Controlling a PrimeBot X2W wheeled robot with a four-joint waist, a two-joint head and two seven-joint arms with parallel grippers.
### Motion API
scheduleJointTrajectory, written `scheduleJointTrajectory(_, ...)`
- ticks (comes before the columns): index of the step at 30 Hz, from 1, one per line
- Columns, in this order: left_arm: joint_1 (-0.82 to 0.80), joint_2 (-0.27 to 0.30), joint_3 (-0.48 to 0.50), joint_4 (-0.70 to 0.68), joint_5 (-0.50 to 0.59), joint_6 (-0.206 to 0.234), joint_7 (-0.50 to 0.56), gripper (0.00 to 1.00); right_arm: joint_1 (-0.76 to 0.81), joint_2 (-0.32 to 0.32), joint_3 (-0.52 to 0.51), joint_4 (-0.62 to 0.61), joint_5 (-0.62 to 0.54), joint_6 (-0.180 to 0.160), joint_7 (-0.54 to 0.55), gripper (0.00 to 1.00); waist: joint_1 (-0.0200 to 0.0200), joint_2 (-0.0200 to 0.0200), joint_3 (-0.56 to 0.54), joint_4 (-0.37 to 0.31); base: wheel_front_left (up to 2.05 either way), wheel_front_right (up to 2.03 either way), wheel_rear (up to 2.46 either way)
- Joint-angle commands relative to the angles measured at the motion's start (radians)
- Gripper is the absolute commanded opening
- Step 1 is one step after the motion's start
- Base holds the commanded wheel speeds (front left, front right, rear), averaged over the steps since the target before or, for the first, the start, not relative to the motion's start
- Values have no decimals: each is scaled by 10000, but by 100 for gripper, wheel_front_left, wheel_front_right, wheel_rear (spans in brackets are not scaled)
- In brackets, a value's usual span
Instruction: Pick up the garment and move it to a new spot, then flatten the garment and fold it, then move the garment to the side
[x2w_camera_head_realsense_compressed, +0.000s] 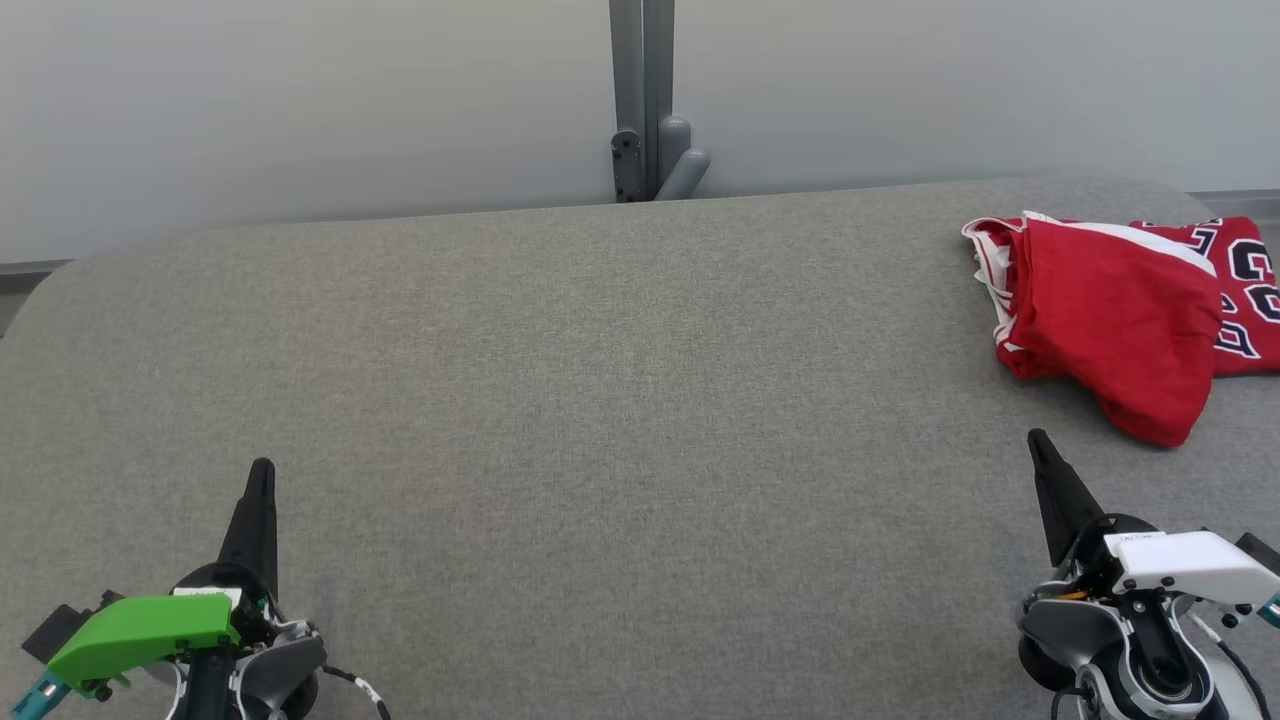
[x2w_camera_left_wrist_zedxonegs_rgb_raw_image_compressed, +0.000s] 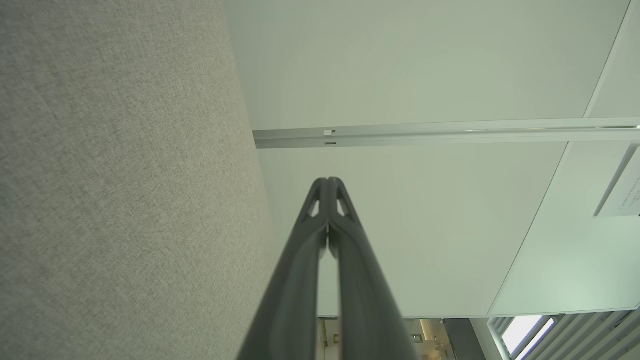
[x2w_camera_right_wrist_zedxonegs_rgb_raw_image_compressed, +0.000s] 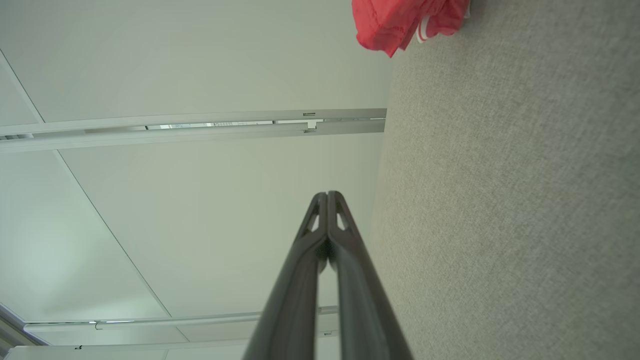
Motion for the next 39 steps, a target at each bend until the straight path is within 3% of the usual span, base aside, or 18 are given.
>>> scheduleJointTrajectory(1,-120,12,9,-48,70,-64,29,0,-112,-51,17,15,62,4,37,0,0,45,0,0,0,0,0)
scheduleJointTrajectory(39,-122,8,17,-49,82,-64,32,0,-112,-50,18,15,62,4,36,0,0,45,0,0,0,0,0)
